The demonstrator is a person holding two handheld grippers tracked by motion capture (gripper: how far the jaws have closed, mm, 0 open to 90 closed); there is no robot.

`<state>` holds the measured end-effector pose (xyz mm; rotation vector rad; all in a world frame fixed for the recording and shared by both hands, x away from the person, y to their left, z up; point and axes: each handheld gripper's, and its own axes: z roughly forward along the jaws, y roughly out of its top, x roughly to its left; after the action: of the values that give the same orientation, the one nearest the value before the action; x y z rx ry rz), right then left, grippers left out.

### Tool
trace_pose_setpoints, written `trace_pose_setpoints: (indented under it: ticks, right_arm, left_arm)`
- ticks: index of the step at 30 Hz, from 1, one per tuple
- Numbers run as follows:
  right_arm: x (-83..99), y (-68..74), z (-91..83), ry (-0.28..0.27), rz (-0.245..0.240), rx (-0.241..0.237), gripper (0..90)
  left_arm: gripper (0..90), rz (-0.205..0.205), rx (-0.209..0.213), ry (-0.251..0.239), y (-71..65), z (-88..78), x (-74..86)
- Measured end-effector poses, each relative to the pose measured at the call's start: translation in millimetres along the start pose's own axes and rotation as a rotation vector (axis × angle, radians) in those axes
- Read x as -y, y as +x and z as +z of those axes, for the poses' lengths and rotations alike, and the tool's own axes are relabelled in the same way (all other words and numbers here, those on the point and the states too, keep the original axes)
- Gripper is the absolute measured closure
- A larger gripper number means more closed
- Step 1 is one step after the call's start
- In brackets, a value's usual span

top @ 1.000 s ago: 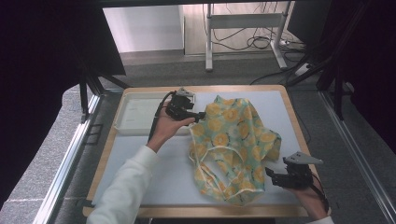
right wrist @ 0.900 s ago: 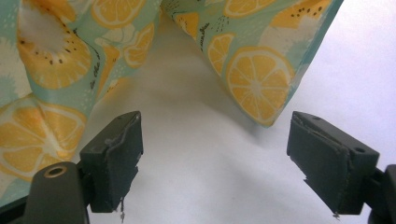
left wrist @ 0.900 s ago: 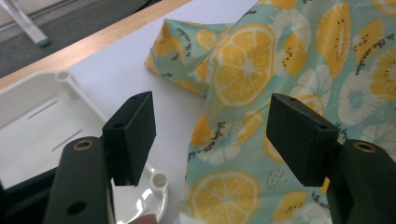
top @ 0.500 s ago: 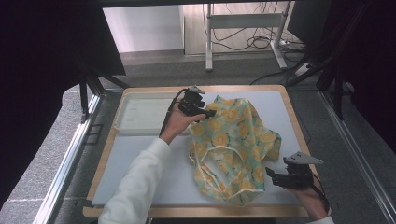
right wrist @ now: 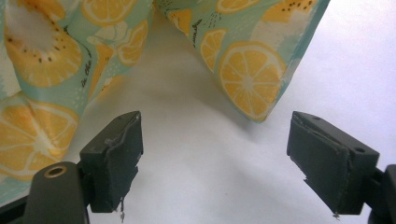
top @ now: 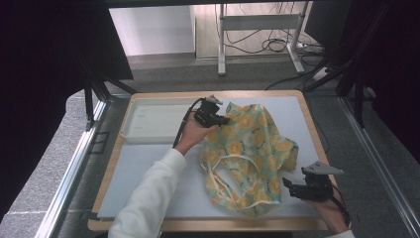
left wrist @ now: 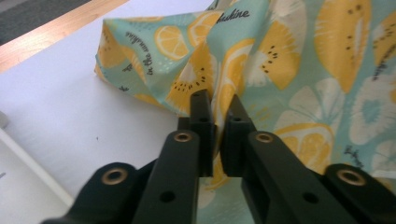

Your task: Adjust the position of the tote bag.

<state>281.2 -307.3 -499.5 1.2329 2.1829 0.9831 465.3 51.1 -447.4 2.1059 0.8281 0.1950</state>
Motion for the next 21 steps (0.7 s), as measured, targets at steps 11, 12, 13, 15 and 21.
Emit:
trace_pose_setpoints:
  ticks: [11, 12, 13, 15, 21]
  right_arm:
    - [-9.2, -6.8, -18.3, -0.044, 0.039, 0.018, 19.4]
    - [-10.3, -7.1, -19.5, -0.048, 0.046, 0.014, 19.4]
    - [-12.1, -7.5, -20.9, -0.055, 0.055, 0.012, 19.4]
    - [-17.1, -7.8, -23.9, -0.064, 0.064, 0.009, 19.4]
    - [-27.2, -5.2, -31.3, -0.084, 0.040, 0.022, 19.4]
  left_arm:
    - [88.5, 0.012, 0.019, -0.003, -7.2, -10.3, 4.4]
    - [88.6, 0.012, 0.019, -0.003, -7.2, -10.3, 4.4]
    - [88.5, 0.011, 0.020, -0.006, -7.2, -10.6, 4.7]
    - [88.4, 0.010, 0.019, -0.004, -6.2, -11.9, 5.0]
    - [88.2, 0.012, 0.021, -0.004, -5.8, -14.5, 5.6]
